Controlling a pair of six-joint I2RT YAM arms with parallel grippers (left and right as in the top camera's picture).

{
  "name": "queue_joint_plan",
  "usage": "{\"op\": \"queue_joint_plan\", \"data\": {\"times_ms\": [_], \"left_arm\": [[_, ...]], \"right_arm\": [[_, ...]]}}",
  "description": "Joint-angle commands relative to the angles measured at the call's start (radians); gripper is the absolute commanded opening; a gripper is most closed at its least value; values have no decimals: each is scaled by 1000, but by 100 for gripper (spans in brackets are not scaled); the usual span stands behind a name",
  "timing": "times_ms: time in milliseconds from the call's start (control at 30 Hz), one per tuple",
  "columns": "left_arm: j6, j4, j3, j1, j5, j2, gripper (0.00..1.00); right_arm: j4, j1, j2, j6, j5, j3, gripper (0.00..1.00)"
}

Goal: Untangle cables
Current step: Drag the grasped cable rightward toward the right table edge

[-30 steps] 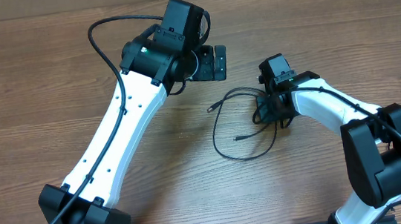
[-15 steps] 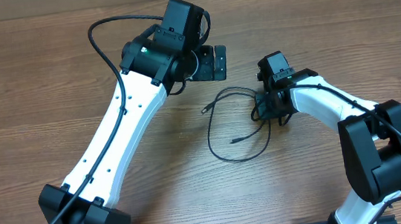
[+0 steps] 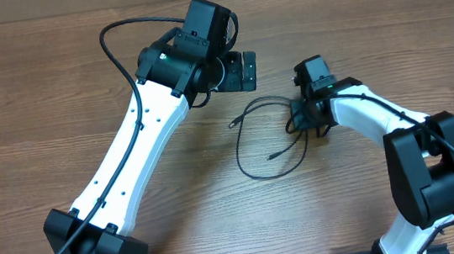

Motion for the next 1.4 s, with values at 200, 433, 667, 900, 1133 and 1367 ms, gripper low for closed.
{"op": "queue_joint_plan", "data": {"times_ms": [200,433,667,900,1133,1367], "left_arm": [[-13,1,15,-2,8,-16,99],[-13,1,15,-2,11,-16,100],[-13,1,15,-2,10,-16,100],[-13,1,15,-2,10,-16,99],[-13,1,15,-2,11,-16,100],[-13,1,15,-2,10,-16,100]], "right_arm": [[62,-225,81,0,87,-47,4],[151,-425,81,-1,87,-19,4],[282,-610,81,19,-2,42,4],[393,-727,81,29,-44,115,4],[419,-806,81,25,-40,158,4],[359,-819,81,3,-74,232,4]]}}
